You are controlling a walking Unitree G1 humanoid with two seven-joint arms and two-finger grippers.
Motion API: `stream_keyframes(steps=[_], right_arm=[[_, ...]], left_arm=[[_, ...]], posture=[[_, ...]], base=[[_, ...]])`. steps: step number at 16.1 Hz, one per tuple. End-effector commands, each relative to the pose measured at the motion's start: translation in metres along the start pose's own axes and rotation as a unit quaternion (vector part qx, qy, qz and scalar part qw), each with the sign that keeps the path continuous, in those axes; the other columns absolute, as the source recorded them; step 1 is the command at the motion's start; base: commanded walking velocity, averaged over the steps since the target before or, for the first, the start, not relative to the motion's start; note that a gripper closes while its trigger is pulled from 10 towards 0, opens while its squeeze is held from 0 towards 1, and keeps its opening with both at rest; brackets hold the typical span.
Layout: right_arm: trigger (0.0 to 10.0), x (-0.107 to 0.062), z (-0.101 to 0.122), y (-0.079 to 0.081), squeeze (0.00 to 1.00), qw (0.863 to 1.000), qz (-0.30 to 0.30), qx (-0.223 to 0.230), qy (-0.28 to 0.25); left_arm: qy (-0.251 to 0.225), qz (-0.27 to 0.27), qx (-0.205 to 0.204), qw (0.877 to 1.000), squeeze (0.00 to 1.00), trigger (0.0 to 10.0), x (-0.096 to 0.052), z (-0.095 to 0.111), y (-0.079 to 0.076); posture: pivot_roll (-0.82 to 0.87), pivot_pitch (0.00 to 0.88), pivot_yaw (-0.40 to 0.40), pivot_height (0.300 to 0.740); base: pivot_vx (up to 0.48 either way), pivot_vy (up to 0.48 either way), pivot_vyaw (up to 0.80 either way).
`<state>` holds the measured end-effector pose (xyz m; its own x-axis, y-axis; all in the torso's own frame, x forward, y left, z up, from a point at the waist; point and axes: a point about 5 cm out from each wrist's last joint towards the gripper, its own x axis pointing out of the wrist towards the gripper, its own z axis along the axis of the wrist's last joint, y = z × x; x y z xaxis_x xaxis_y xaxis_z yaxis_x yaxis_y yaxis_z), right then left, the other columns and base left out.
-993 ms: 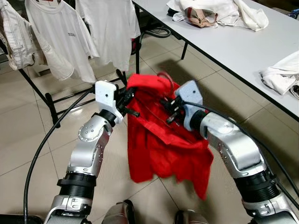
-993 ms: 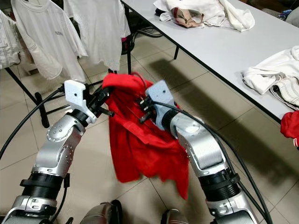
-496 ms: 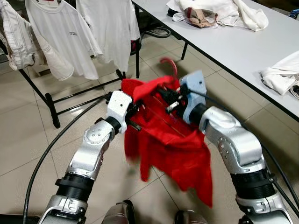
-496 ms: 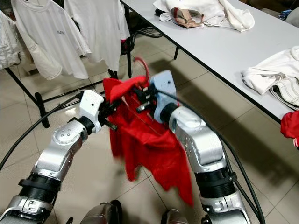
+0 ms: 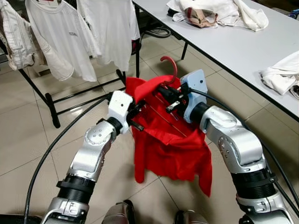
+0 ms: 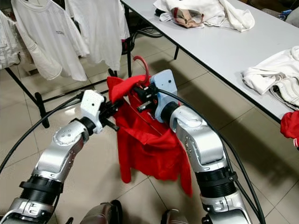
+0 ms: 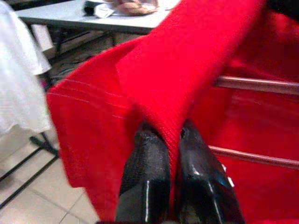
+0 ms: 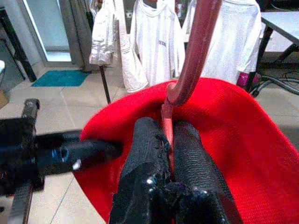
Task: Hang hanger
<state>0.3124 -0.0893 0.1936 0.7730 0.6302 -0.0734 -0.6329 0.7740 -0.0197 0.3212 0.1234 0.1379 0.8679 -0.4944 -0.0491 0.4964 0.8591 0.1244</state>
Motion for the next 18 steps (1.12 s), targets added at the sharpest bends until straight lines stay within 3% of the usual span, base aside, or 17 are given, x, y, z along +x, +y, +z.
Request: stream_keyframes(steps=[1, 2, 3, 5, 6, 8, 9, 10, 11, 12, 13, 14, 16, 18], right_arm=[[0.0, 0.0, 0.006, -0.002, 0.0, 1.0, -0.003, -0.016, -0.015], [0.0, -0.002, 0.004, -0.005, 0.0, 1.0, -0.009, -0.013, -0.012], [0.0, -0.004, 0.002, -0.006, 0.0, 1.0, -0.015, -0.011, -0.013], [0.0, -0.005, -0.002, -0.01, 0.0, 0.999, -0.037, -0.006, -0.017], [0.0, -0.006, -0.005, -0.01, 0.0, 0.999, -0.042, 0.006, -0.016], [0.0, -0.008, -0.018, -0.008, 0.0, 0.998, -0.054, 0.036, -0.007], [0.0, -0.01, -0.028, -0.007, 0.0, 0.997, -0.059, 0.045, 0.007], [0.0, -0.012, -0.038, -0.01, 0.0, 0.995, -0.077, 0.061, 0.021], [0.0, -0.016, -0.046, -0.015, 0.0, 0.991, -0.102, 0.078, 0.029], [1.9, -0.024, -0.061, -0.024, 0.0, 0.981, -0.162, 0.094, 0.053], [10.0, -0.03, -0.073, -0.026, 0.0, 0.975, -0.185, 0.097, 0.08], [10.0, -0.038, -0.088, -0.023, 0.0, 0.968, -0.2, 0.096, 0.115], [10.0, -0.05, -0.102, -0.014, 0.0, 0.958, -0.217, 0.125, 0.142], [10.0, -0.051, -0.103, -0.014, 0.0, 0.957, -0.23, 0.123, 0.123]], left_arm=[[0.013, 0.026, -0.011, 1.0, 0.0, 10.0, -0.007, -0.005, 0.01], [-0.002, 0.041, -0.019, 0.999, 1.0, 10.0, -0.012, -0.001, 0.022], [-0.025, 0.036, -0.042, 0.998, 1.0, 10.0, -0.017, 0.005, 0.027], [-0.053, -0.01, -0.078, 0.995, 1.0, 10.0, -0.023, 0.014, 0.021], [-0.031, -0.035, -0.092, 0.995, 1.0, 10.0, -0.025, 0.012, 0.014], [-0.004, -0.065, -0.078, 0.995, 1.0, 10.0, -0.033, 0.006, 0.002], [-0.011, -0.045, -0.082, 0.996, 1.0, 10.0, -0.037, 0.004, 0.004], [-0.01, -0.015, -0.08, 0.997, 0.05, 10.0, -0.042, 0.002, 0.008], [-0.003, 0.009, -0.064, 0.998, 0.0, 10.0, -0.048, -0.001, 0.012], [0.017, 0.061, -0.045, 0.997, 0.0, 10.0, -0.056, -0.009, 0.019], [0.02, 0.074, -0.034, 0.996, 0.0, 10.0, -0.061, -0.013, 0.021], [0.027, 0.082, -0.029, 0.996, 0.0, 10.0, -0.068, -0.018, 0.02], [0.029, 0.099, -0.072, 0.992, 0.0, 10.0, -0.081, -0.029, 0.013], [0.029, 0.114, -0.085, 0.989, 0.0, 10.0, -0.083, -0.033, 0.007]], posture=[[-0.09, 0.103, 0.043, 0.74], [-0.09, 0.098, 0.044, 0.74], [-0.09, 0.097, 0.045, 0.74], [-0.1, 0.097, 0.049, 0.74], [-0.1, 0.097, 0.047, 0.74], [-0.09, 0.104, 0.046, 0.74], [-0.09, 0.106, 0.045, 0.74], [-0.09, 0.106, 0.045, 0.74], [-0.08, 0.113, 0.039, 0.74], [-0.08, 0.115, 0.035, 0.74], [-0.08, 0.118, 0.032, 0.74], [-0.07, 0.122, 0.031, 0.74], [-0.07, 0.129, 0.038, 0.74], [-0.07, 0.137, 0.036, 0.74]], base=[[0.0, 0.0, 0.0], [0.0, 0.0, 0.0], [0.0, 0.0, 0.0], [0.0, 0.0, 0.0], [0.0, 0.0, 0.0], [0.0, 0.0, 0.0], [0.0, 0.0, 0.0], [0.0, 0.0, 0.0], [0.0, 0.0, 0.0], [0.0, 0.0, 0.0], [0.0, 0.0, 0.0], [0.0, 0.0, 0.0], [0.0, 0.0, 0.0], [0.12, 0.0, 0.0]])
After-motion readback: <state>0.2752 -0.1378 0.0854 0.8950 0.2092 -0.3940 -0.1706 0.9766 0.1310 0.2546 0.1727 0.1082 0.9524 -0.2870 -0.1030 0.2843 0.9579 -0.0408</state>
